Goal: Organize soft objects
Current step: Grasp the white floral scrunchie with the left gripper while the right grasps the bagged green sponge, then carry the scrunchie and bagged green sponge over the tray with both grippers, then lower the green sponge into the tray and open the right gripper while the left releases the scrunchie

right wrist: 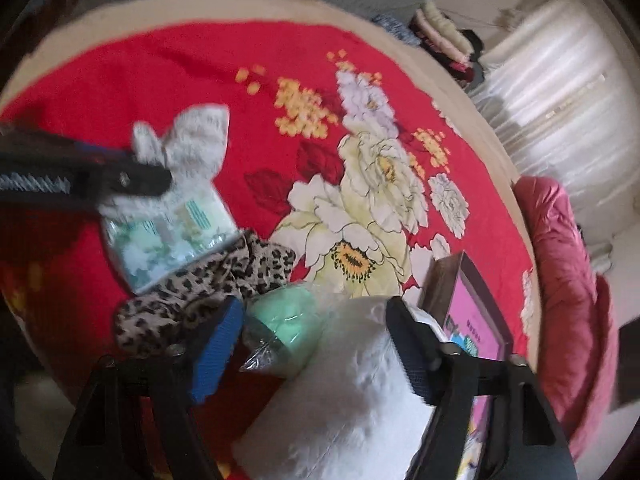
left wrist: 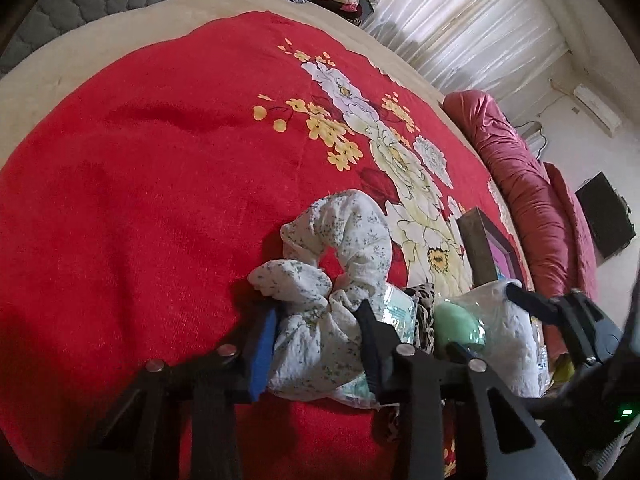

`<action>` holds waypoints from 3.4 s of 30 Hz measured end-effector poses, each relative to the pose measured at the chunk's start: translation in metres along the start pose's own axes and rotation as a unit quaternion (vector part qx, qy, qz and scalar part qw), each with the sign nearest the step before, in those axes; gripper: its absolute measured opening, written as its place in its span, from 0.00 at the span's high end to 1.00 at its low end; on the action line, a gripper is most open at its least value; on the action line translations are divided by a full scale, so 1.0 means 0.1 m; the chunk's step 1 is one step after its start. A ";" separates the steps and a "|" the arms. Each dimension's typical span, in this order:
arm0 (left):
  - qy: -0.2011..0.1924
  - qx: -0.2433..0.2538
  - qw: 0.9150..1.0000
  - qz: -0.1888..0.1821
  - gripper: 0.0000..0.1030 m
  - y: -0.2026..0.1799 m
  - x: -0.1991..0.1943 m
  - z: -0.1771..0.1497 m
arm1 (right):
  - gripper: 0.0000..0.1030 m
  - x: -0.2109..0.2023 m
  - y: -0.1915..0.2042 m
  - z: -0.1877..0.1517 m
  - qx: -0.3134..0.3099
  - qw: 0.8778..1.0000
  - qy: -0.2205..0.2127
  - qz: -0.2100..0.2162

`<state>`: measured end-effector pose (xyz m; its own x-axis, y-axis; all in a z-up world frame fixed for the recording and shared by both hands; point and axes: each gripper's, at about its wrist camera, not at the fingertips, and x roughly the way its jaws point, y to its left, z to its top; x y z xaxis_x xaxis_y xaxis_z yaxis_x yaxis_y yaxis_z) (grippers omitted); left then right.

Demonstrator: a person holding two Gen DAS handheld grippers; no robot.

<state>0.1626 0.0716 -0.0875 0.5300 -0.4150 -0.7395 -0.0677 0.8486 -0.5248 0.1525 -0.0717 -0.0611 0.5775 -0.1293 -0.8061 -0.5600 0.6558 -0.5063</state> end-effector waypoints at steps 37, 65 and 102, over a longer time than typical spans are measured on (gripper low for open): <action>-0.096 0.122 0.987 -0.041 0.79 -0.82 -0.62 -0.37 | 0.61 -1.09 -1.04 -1.15 0.376 0.900 -0.217 0.051; -0.051 0.253 0.964 -0.069 0.79 -2.24 -0.61 -1.18 | 0.60 -1.30 -1.70 -2.53 0.527 0.813 -0.248 -0.011; 0.074 0.289 0.952 -0.071 0.79 -3.17 0.60 -1.38 | 0.60 -0.81 -1.93 -3.02 0.563 0.798 -0.216 0.013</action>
<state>0.0991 -0.2679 -0.0241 0.3708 -0.5442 -0.7526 0.4953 0.8014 -0.3355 0.0346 -0.4126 0.0096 0.8618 0.0037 -0.5072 0.1728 0.9380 0.3004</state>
